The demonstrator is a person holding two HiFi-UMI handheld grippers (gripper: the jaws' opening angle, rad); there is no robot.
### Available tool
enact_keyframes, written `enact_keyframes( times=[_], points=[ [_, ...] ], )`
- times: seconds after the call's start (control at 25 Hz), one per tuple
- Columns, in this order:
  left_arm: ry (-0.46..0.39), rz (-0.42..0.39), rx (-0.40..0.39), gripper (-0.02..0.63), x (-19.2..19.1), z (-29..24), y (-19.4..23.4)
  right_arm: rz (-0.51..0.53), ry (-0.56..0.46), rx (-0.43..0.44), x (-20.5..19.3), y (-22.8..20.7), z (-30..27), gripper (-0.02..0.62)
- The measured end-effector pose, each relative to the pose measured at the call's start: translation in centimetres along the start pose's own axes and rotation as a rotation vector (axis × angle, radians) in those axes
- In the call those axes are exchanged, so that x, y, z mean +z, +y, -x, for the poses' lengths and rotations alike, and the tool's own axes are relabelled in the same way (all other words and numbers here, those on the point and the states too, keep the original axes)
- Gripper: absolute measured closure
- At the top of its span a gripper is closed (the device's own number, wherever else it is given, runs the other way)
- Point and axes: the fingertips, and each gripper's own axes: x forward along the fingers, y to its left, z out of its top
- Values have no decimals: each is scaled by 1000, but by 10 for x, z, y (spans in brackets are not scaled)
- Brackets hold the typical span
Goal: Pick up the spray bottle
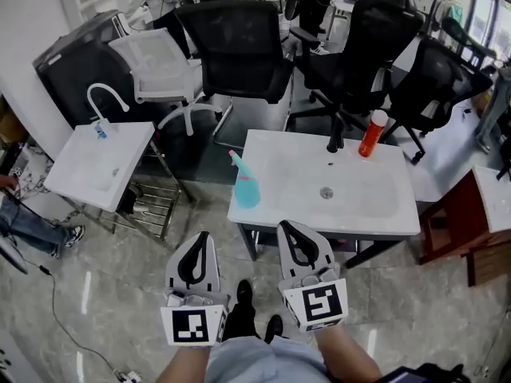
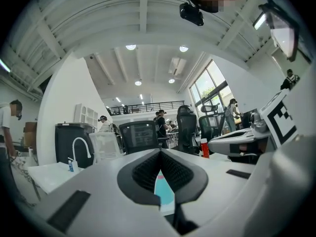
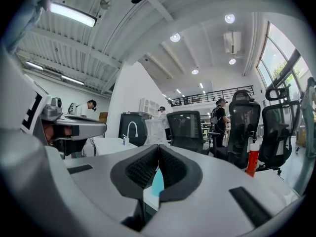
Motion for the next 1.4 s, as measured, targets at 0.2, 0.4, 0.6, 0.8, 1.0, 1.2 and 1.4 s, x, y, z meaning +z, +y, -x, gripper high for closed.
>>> enact_keyframes(
  times=[0.2,0.4,0.6,0.8,1.0,1.2,1.4],
  points=[
    [7,-5,12,589,-11,-16,19,19,4,19,-2,4,-28,578],
    [22,26,13,588,-29,-45,41,32,42,25,-14,2,-63,575],
    [56,90,6,588,-54,-87,60,27,93,31,-35,-7,-104,568],
    [109,70,-12,588,-80,-125,85,19,72,32,-43,-14,-149,462],
    [162,94,-24,588,-106,-156,104,9,125,42,-64,-20,-188,363],
    [186,108,-19,589,-123,-187,122,8,161,50,-81,-26,-221,347],
    [212,123,-13,588,-140,-203,133,11,194,70,-95,-26,-241,345]
  ],
)
